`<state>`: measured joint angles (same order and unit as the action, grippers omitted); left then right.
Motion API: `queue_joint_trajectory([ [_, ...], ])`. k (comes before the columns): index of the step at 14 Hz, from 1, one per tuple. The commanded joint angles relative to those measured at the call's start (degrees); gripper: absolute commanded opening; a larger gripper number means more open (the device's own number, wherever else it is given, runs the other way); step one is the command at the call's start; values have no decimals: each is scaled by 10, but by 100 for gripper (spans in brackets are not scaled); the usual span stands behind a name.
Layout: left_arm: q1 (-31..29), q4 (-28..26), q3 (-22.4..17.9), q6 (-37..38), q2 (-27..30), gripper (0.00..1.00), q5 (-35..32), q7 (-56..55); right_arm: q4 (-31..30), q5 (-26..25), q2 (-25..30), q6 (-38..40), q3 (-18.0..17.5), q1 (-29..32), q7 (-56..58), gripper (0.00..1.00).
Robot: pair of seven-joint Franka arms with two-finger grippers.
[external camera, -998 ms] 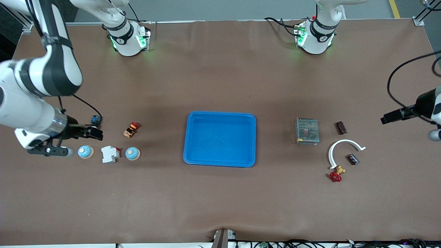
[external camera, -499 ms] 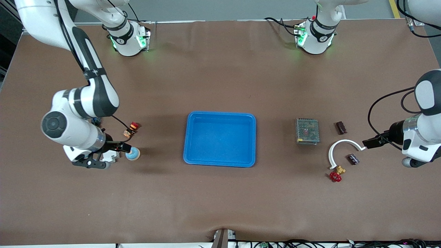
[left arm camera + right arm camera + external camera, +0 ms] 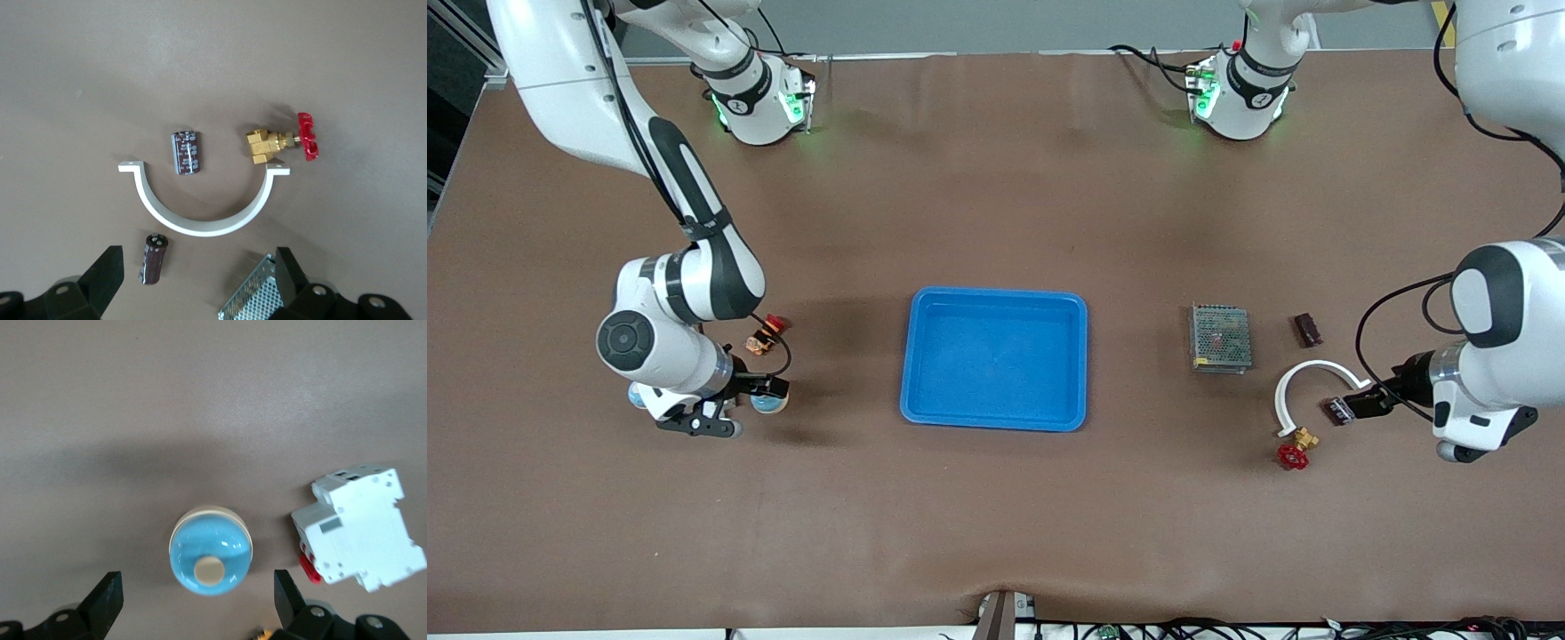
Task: Place electrolytic capacitor and blue bell in tray
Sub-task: 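Grasp a blue bell with the right gripper while the left gripper grasps a capacitor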
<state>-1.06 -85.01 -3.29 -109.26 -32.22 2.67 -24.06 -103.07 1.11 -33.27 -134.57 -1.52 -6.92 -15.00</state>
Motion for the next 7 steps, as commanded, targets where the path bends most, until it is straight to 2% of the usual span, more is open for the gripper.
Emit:
queue_joint_trajectory([
  [1,-3,12,-1,-1,-14,100,1,-3,-10,-6,-13,-36,3,-4,-11,100],
  [7,-25,12,0,-54,-63,100,1,2,-13,-7,-36,-70,4,-4,-10,100],
])
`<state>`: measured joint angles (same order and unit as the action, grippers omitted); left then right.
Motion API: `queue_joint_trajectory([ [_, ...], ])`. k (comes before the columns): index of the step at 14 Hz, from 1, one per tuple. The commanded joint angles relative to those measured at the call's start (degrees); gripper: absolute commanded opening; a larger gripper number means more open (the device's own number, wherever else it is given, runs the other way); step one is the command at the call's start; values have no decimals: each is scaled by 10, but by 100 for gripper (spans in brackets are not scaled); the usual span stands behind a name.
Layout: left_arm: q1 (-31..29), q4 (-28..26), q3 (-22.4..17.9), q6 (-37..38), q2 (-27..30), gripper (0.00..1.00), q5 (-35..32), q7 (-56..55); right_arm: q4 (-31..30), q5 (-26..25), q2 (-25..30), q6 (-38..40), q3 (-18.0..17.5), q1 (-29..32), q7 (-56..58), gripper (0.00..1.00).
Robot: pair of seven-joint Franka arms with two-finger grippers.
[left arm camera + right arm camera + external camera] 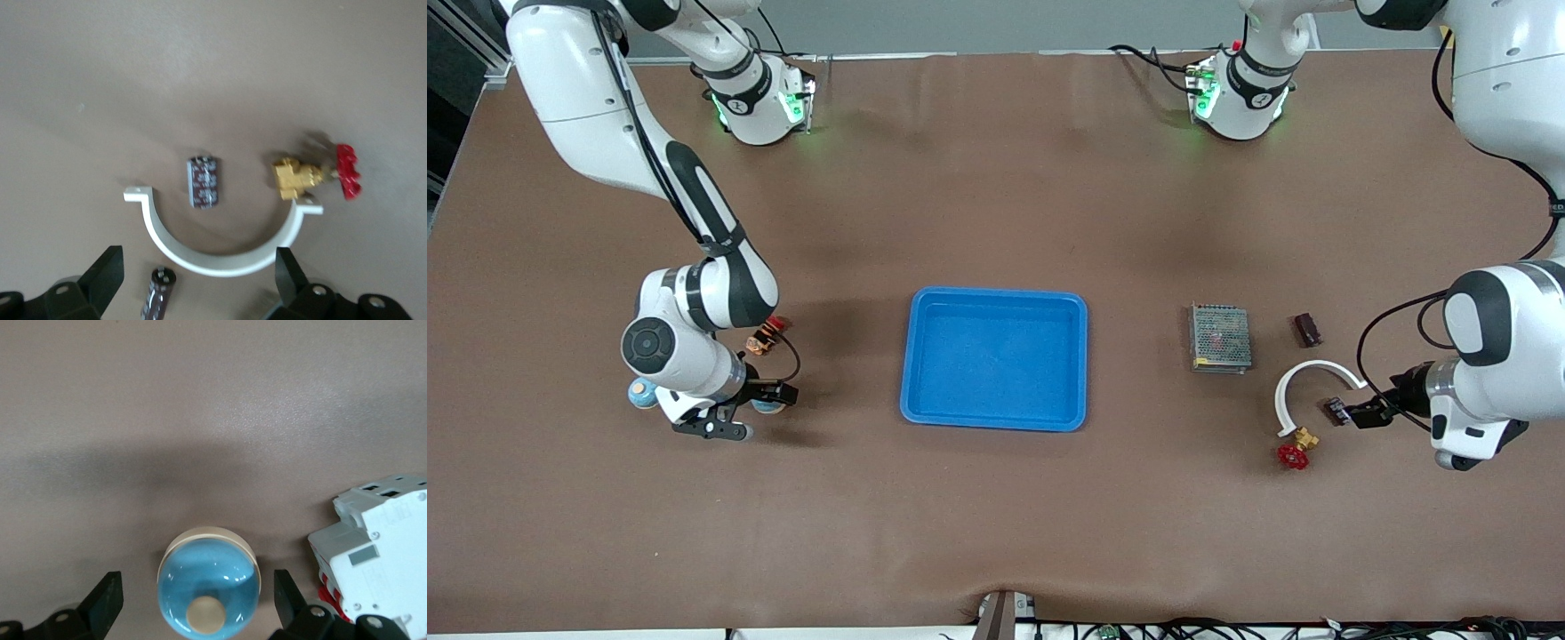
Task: Place electrolytic capacitor and blue bell in tray
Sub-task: 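Grasp a blue bell with the right gripper while the left gripper grasps a capacitor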
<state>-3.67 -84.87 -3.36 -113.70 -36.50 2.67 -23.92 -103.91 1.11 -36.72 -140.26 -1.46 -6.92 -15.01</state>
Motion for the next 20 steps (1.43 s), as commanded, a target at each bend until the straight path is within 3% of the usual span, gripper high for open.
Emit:
queue_joint_trajectory([
  [1,2,10,1,-23,-27,100,0,-2,-9,-7,-2,-16,3,-4,-10,100],
  [11,1,3,1,-84,-64,100,1,-10,-29,-7,-4,-46,3,-4,-9,100],
  [12,2,3,1,-85,-69,100,1,-14,-29,-7,-3,-41,3,-5,-9,86],
  [15,2,-4,1,-99,-73,100,1,-34,-29,-7,0,-38,3,-10,-9,13],
  [16,1,-6,1,-108,-74,100,1,-34,-29,-7,1,-33,2,-10,-9,0],
  [20,-2,-19,1,-135,-78,100,4,-36,-24,-7,16,-18,2,-21,-8,0],
])
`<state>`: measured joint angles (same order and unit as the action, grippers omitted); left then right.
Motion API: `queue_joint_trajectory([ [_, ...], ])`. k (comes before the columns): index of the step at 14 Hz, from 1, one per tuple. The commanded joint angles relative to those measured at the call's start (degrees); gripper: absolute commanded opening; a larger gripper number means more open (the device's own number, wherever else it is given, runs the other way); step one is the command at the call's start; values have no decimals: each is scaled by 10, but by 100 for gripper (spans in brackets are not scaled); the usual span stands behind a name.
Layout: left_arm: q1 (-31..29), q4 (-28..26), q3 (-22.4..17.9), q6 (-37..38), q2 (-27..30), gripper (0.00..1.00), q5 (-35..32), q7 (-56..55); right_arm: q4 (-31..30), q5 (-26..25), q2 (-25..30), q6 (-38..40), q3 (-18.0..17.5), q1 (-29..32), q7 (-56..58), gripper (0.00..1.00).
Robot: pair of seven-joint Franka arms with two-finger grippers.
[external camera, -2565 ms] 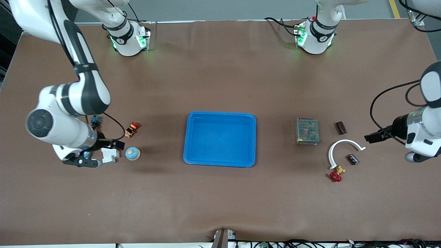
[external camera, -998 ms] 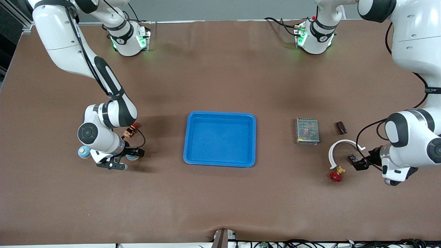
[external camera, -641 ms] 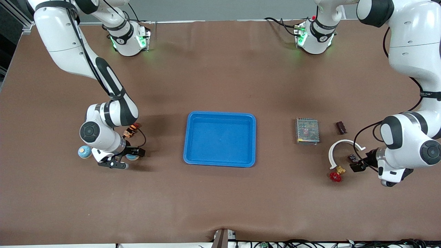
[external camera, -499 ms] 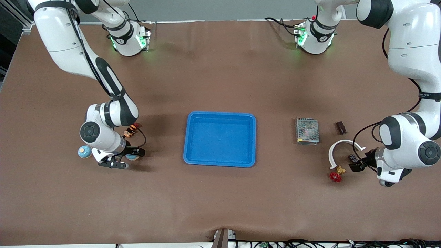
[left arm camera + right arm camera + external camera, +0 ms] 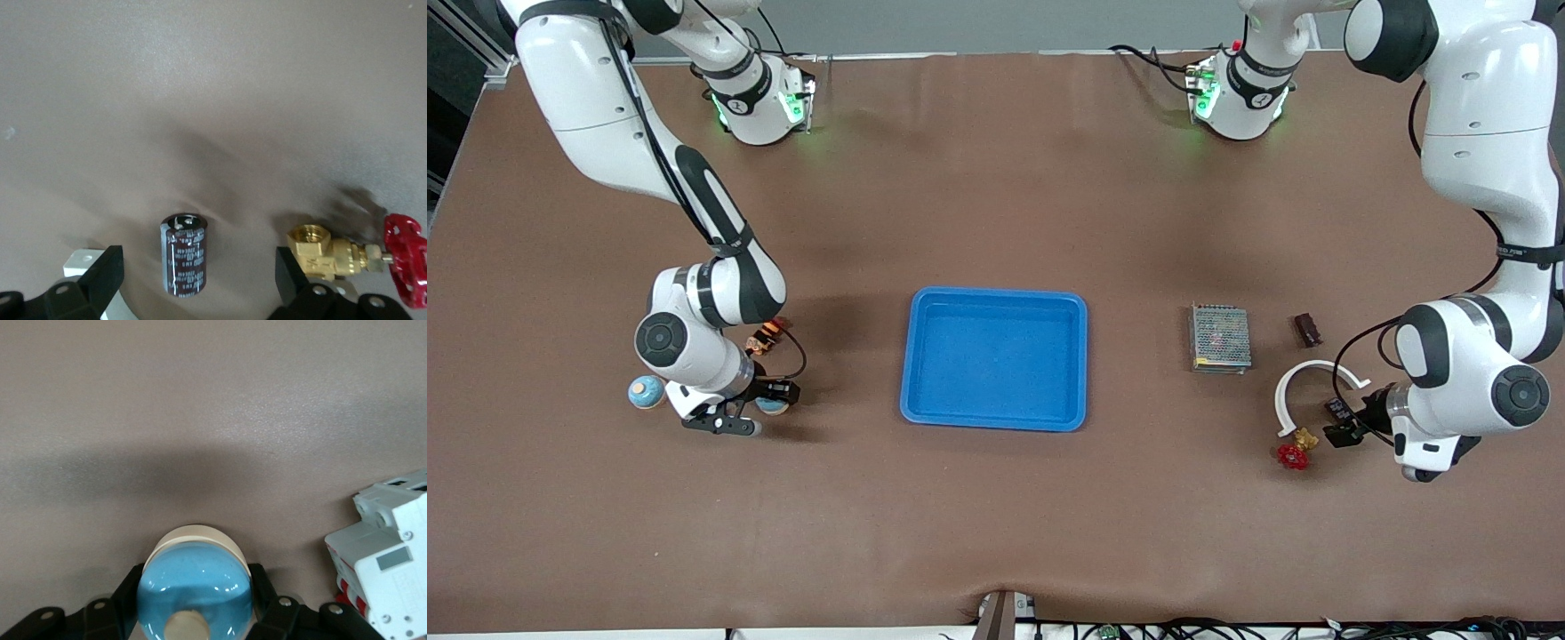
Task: Place electrolytic capacitor and blue bell in tray
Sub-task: 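Grasp a blue bell with the right gripper while the left gripper grasps a capacitor, then carry the bell into the tray with the right gripper while the left carries the capacitor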
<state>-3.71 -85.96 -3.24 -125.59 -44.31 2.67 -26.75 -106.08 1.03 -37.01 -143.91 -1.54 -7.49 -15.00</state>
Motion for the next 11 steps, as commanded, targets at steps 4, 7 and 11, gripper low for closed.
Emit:
queue_joint_trajectory([
  [4,-2,-11,1,-16,-4,100,8,-9,24,-3,48,84,0,-63,-83,0],
  [7,-2,-13,1,-21,-9,100,8,-9,54,-4,46,111,2,-133,-207,0],
  [11,-3,-23,1,-32,-10,100,8,-9,109,6,6,110,0,-158,-271,0],
])
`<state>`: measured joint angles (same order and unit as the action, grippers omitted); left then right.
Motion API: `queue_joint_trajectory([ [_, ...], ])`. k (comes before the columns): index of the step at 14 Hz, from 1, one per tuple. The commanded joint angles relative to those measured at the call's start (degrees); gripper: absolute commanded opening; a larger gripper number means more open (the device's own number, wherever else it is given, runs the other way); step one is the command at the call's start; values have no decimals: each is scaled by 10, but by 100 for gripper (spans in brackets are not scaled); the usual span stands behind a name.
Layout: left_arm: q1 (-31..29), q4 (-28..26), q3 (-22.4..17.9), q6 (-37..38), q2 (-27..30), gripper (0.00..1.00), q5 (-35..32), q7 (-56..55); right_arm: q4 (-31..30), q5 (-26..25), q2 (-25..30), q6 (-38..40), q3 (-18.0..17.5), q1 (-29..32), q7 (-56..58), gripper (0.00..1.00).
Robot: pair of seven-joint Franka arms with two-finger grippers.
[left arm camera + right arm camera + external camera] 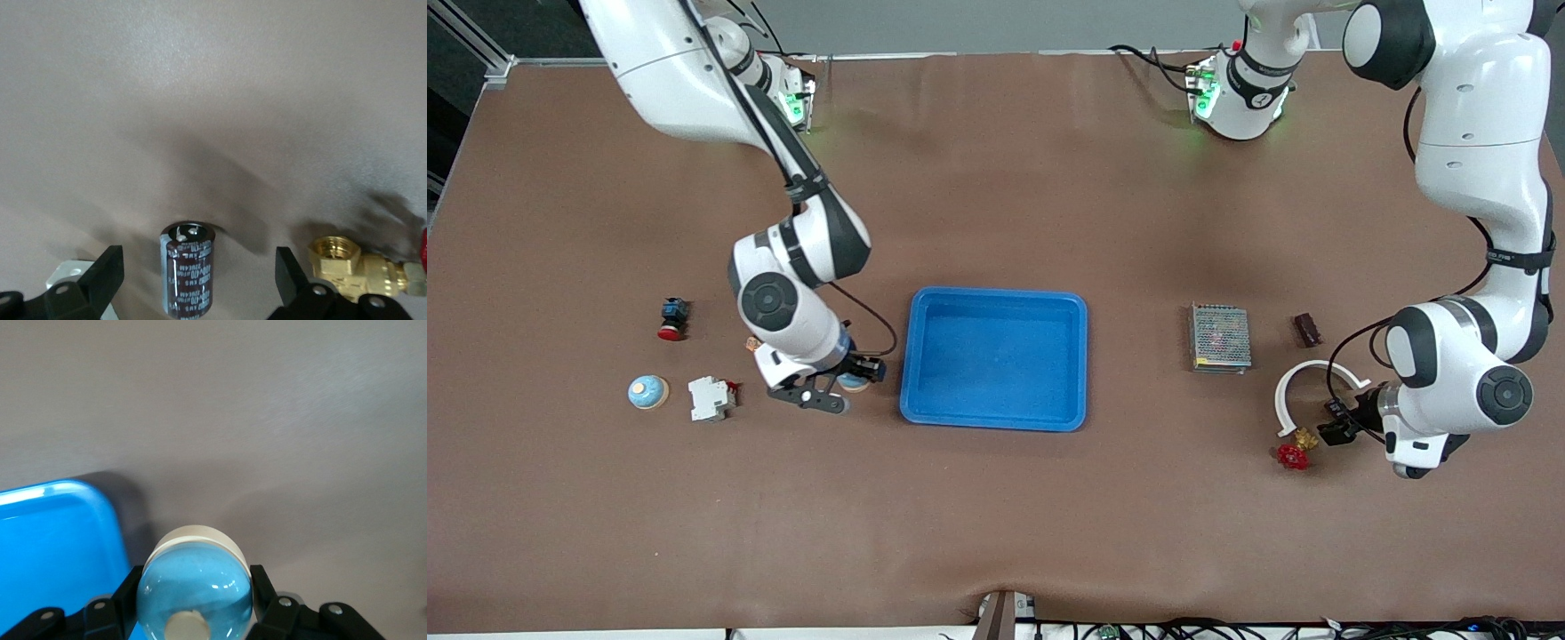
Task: Place electrolytic capacitor and blue bell in tray
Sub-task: 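Carry the bell into the tray with the right gripper while the left carries the capacitor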
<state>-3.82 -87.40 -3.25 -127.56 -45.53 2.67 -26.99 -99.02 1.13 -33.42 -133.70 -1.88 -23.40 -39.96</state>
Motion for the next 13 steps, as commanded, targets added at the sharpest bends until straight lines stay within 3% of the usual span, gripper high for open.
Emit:
queue_joint_trajectory([
  [1,-2,-8,1,-12,4,100,8,-7,51,6,-38,8,4,-7,-39,0],
  [12,3,-8,1,-13,2,100,8,-29,220,22,-150,65,4,-77,-196,0],
  [13,4,-8,1,-13,2,91,7,-31,221,23,-153,64,4,-79,-198,0],
])
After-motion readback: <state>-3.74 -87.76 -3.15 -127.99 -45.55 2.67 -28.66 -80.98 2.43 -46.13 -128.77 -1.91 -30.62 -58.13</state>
